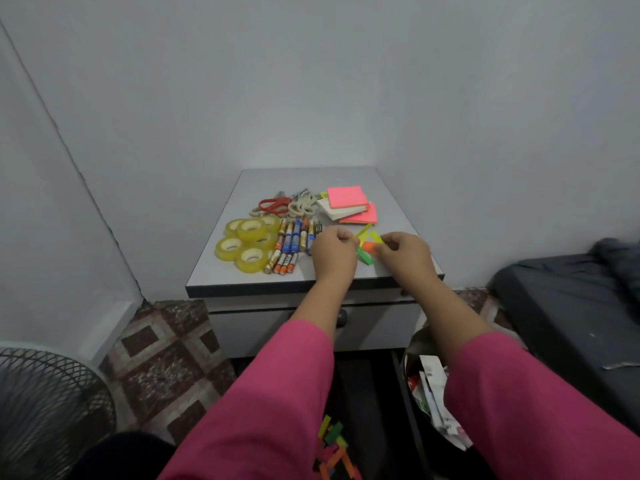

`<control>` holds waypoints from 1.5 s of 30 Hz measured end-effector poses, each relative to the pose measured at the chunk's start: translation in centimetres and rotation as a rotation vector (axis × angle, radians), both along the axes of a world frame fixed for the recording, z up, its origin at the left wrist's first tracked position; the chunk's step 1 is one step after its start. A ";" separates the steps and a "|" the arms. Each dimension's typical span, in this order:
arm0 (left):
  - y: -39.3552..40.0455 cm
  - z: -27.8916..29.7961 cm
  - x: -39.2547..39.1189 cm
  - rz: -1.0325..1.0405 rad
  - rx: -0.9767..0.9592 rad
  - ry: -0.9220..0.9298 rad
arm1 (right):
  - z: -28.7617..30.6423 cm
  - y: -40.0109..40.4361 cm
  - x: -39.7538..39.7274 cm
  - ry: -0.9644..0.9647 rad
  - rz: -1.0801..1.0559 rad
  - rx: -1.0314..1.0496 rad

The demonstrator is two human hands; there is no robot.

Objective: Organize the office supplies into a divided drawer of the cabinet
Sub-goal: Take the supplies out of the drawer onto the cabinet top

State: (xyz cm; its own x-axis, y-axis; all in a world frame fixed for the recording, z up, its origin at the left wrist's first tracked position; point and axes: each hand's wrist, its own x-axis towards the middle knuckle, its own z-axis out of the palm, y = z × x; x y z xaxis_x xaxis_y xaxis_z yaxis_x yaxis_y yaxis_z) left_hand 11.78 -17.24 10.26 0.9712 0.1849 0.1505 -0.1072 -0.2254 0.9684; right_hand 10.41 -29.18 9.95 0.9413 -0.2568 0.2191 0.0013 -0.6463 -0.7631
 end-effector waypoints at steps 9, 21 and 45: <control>0.1 -0.6 0.2 -0.061 0.184 -0.041 | 0.7 -0.6 1.0 0.080 -0.015 0.087; 2.4 -0.6 -3.5 -0.348 -0.014 -0.065 | 0.0 0.2 -1.6 -0.042 0.021 0.116; 10.5 -25.5 -14.3 -0.481 0.901 0.725 | -24.8 4.8 -14.1 0.765 0.377 -0.377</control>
